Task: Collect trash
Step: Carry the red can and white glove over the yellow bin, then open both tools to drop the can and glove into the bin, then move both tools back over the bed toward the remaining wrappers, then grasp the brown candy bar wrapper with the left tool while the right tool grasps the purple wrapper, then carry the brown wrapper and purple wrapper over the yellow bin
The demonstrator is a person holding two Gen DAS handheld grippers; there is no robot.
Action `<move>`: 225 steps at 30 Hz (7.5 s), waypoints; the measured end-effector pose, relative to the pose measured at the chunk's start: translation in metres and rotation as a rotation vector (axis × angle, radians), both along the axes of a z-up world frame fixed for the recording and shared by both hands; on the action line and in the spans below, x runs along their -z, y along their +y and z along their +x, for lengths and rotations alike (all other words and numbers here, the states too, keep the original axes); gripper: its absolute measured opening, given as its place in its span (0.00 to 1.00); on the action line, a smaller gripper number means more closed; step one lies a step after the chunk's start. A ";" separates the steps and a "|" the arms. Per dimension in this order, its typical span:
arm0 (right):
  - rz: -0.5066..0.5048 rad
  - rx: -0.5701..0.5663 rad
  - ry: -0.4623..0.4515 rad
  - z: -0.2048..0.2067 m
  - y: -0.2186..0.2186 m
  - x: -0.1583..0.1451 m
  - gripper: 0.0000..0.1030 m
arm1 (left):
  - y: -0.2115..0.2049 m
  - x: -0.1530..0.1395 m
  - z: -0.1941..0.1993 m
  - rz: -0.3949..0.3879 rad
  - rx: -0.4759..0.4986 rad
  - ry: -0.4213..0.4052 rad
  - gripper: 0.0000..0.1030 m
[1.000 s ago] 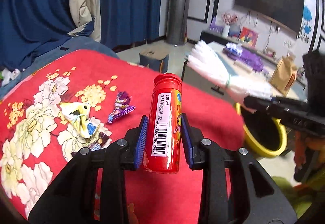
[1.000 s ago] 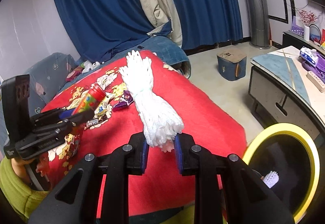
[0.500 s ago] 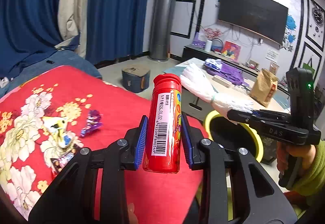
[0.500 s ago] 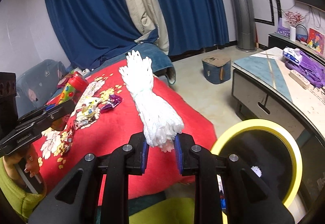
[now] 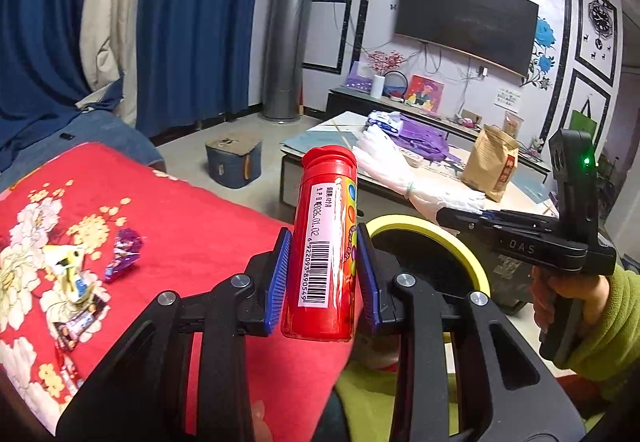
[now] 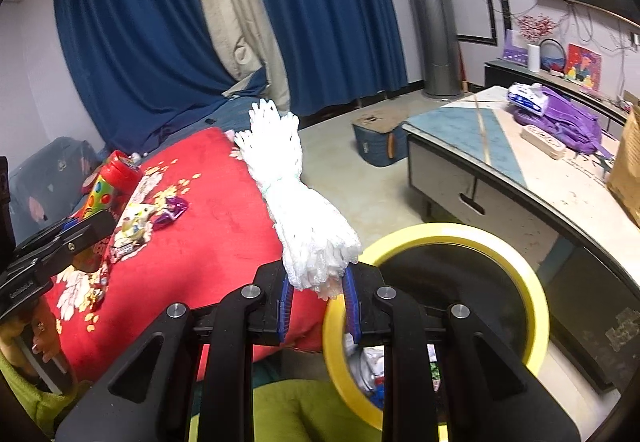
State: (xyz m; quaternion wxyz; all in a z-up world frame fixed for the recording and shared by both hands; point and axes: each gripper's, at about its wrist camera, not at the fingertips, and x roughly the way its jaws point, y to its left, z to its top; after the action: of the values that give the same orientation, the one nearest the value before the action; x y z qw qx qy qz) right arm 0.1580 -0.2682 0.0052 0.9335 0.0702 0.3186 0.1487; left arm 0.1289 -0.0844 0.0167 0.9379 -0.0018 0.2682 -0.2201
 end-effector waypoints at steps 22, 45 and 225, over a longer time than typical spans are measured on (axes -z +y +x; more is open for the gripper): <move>0.006 0.153 0.056 -0.014 -0.071 0.027 0.21 | -0.086 0.027 0.017 0.031 0.167 0.043 0.24; 0.057 0.288 0.165 -0.016 -0.119 0.066 0.25 | -0.140 0.070 0.043 0.082 0.293 0.130 0.24; 0.099 -0.227 0.092 0.071 0.124 0.018 0.19 | 0.063 0.068 0.044 0.134 -0.197 0.235 0.08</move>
State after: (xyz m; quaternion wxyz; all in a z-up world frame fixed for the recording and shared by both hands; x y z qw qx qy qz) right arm 0.2287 -0.1442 -0.0130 0.8904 0.0864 0.3594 0.2655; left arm 0.1731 -0.0213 -0.0511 0.9151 0.0087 0.3887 -0.1073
